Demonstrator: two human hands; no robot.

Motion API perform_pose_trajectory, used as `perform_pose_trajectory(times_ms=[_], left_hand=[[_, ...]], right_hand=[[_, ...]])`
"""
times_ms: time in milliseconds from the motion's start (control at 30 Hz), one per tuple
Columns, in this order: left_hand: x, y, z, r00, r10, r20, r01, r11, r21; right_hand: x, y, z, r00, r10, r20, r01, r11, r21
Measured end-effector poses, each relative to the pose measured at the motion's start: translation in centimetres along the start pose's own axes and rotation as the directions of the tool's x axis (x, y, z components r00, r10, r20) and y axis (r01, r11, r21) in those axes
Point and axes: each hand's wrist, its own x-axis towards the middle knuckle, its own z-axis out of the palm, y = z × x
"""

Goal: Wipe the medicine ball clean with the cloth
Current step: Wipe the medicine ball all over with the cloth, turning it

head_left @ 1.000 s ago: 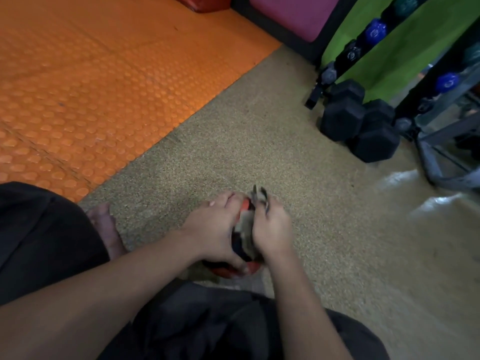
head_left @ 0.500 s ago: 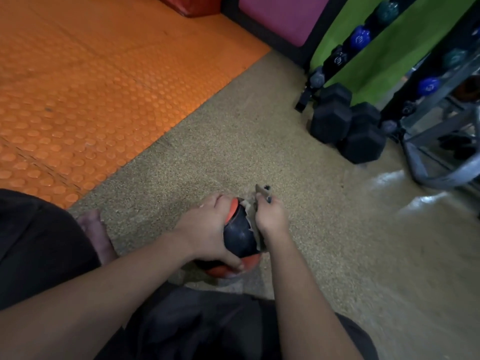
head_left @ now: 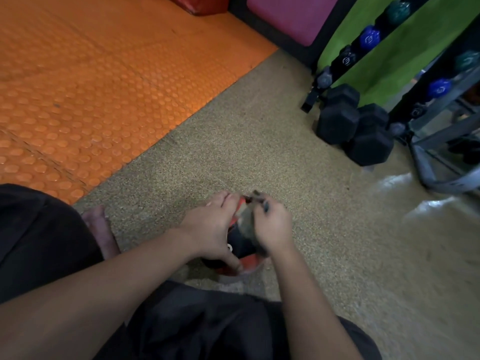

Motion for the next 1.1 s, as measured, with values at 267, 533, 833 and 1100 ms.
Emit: perform_pose_trajectory(times_ms=[267, 533, 833, 1100], left_hand=[[0.5, -1.6, -0.7, 0.996, 0.082, 0.037, -0.079, 0.993, -0.091], [0.0, -1.1, 0.4, 0.995, 0.093, 0.028, -0.093, 0.996, -0.008], [0.4, -4.9, 0.5, 0.968, 0.238, 0.078, -0.222, 0.960, -0.169], [0.2, -7.0, -1.2, 0.962, 0.119, 0.245, -0.040, 0.951, -0.306]], right_hand=[[-9.9, -1.8, 2.9, 0.953, -0.283, -0.107, 0.256, 0.943, -0.211], [2.1, -0.5, -0.2, 0.922, 0.378, 0.079, -0.386, 0.887, 0.253], [-4.8, -1.4, 2.0, 0.963, -0.264, -0.046, 0.263, 0.965, -0.018], [-1.8, 1.5, 0.4, 0.785, 0.353, 0.509, -0.618, 0.384, 0.686]])
